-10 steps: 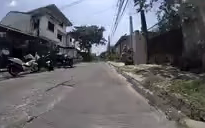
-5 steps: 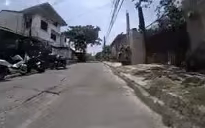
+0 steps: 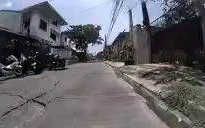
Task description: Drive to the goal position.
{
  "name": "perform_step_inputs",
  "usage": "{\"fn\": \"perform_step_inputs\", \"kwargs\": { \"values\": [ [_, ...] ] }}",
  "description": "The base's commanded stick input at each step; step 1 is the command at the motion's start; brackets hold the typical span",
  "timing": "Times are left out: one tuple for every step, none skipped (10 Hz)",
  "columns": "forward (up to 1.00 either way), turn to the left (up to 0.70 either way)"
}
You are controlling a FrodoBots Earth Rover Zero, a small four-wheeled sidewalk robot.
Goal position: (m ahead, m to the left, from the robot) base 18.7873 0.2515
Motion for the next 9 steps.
{"fn": "perform_step_inputs", "kwargs": {
  "values": [
    [1.00,0.00],
    [1.00,0.00],
    [1.00,0.00],
    [1.00,0.00],
    [1.00,0.00],
    [1.00,0.00],
    [1.00,0.00],
    [1.00,0.00],
    [1.00,-0.02]
  ]
}}
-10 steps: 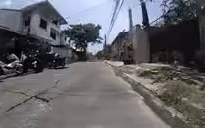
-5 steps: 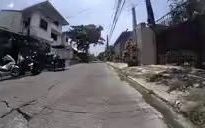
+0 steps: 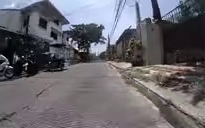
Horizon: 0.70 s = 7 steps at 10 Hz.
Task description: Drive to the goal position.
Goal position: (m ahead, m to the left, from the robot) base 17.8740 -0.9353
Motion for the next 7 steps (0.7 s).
{"fn": "perform_step_inputs", "kwargs": {
  "values": [
    [1.00,-0.10],
    [1.00,-0.33],
    [1.00,-0.40],
    [1.00,-0.35],
    [1.00,-0.10],
    [1.00,-0.05],
    [1.00,-0.02]
  ]
}}
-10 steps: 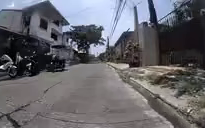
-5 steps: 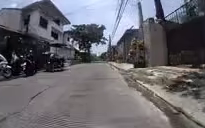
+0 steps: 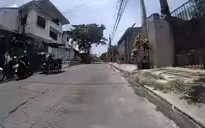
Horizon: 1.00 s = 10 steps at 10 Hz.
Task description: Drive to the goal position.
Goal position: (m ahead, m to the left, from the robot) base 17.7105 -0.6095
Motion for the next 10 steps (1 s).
{"fn": "perform_step_inputs", "kwargs": {
  "values": [
    [1.00,-0.01],
    [1.00,0.00],
    [1.00,0.00],
    [1.00,0.00],
    [1.00,0.00],
    [1.00,0.00],
    [1.00,0.00],
    [1.00,0.00],
    [1.00,-0.01],
    [1.00,-0.02]
  ]
}}
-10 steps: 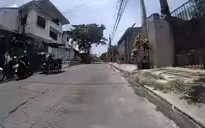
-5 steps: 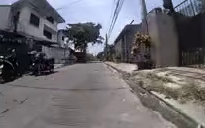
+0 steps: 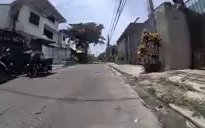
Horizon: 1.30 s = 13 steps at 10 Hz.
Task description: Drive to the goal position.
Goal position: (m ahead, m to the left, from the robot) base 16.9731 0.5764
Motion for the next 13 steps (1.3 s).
{"fn": "perform_step_inputs", "kwargs": {
  "values": [
    [1.00,-0.02],
    [1.00,-0.08],
    [1.00,-0.30],
    [1.00,-0.32],
    [1.00,-0.14],
    [1.00,-0.02],
    [1.00,-0.02],
    [1.00,-0.02],
    [1.00,-0.02],
    [1.00,-0.02],
    [1.00,-0.02],
    [1.00,0.00],
    [1.00,0.00]
  ]
}}
